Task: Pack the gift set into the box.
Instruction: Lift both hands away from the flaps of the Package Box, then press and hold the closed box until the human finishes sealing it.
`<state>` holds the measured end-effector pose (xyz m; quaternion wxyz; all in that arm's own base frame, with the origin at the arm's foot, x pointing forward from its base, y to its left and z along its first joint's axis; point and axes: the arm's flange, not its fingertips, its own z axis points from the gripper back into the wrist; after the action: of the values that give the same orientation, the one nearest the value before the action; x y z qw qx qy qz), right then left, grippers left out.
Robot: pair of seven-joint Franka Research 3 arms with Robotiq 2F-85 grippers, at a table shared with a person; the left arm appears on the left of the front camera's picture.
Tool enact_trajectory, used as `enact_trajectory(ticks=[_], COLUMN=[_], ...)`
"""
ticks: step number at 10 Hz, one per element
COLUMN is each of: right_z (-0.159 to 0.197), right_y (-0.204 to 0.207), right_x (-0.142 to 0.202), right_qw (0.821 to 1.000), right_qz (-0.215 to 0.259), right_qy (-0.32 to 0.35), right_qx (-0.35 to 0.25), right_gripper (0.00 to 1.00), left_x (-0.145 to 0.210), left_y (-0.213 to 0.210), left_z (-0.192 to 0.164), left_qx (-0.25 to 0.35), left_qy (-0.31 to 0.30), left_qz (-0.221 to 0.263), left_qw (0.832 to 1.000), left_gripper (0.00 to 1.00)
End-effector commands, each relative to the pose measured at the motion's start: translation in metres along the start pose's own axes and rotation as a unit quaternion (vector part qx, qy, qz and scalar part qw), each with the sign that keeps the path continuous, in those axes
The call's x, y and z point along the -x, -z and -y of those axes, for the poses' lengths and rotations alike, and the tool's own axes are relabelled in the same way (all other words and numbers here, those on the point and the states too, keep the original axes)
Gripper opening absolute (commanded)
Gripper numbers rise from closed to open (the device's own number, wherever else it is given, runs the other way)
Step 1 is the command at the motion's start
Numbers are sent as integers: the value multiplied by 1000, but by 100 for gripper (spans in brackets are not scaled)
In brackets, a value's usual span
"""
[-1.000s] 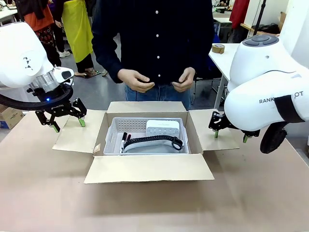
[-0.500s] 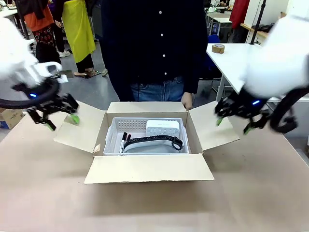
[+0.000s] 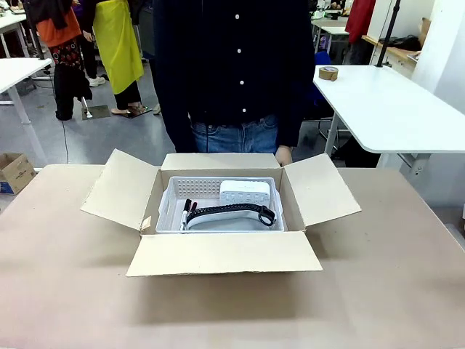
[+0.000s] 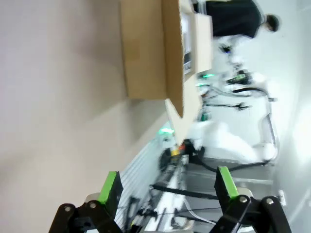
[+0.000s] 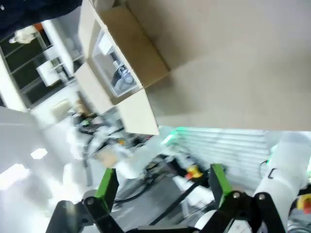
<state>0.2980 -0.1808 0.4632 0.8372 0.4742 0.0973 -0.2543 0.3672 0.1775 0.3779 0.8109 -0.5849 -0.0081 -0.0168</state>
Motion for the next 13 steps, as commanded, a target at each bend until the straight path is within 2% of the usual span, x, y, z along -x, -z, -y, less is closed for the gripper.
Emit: enact_trajectory(ticks=[1,2,13], right_z=[-10,0,0], right_y=[46,0,0], right_x=[-52,0,0], right_qw=[989,1000,1000], right_qz=[42,0,0], right_qy=[137,0,0], right_qx=[-23,0,0], right_gripper=[100,100,100], left_x=[-57,0,0], left_y=[28,0,0], left_z=[-25,0,0], left_qx=[211,0,0], left_qy=[-92,0,0], left_qz=[29,0,0], left_qw=[973,1000,1000], left_gripper=[100,100,100])
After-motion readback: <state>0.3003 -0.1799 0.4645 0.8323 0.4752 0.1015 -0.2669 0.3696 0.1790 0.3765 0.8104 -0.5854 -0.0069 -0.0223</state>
